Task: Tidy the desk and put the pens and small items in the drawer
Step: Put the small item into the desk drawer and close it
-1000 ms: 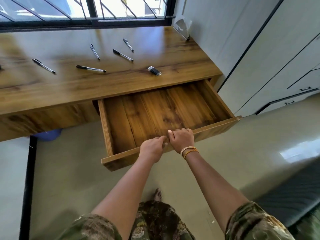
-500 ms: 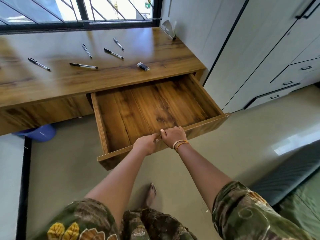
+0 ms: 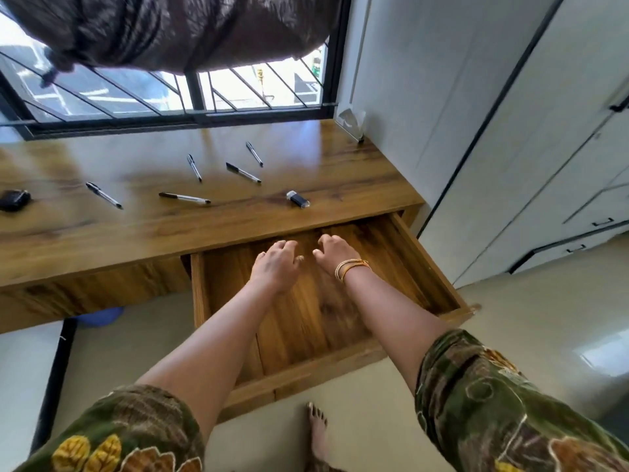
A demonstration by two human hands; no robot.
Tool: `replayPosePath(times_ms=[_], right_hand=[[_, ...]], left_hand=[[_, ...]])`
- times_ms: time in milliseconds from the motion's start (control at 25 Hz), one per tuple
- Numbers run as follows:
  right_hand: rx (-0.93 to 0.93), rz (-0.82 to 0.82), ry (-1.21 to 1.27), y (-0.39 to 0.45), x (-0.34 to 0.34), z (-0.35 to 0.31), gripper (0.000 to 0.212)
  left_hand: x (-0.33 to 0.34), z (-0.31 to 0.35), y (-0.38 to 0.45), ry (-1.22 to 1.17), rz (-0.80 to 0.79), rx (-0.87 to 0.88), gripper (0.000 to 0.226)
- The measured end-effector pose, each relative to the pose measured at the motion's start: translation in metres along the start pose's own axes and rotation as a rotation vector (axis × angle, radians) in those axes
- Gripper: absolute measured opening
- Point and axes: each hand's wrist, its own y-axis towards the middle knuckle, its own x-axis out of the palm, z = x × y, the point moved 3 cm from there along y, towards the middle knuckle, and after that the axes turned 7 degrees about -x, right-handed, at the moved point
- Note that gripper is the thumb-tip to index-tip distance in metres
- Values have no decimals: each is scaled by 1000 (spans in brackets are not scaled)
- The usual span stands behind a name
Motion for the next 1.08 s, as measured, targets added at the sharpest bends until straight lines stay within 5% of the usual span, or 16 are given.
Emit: replayPosePath(times_ms=[400,600,880,1080], right_hand=[[27,161,155,168,-11,3,45],[-15,174,-25,198,4,-1,52],[-72,404,-19,168,17,10,35],[126,737,389,98,19,52,32]], left_hand=[[-13,-7,137,70,4,-167,60],[6,-26,159,164,-179,-212,68],[31,-39,154,331,-121,-132,87],[42,-15,146,426,0,86,97]])
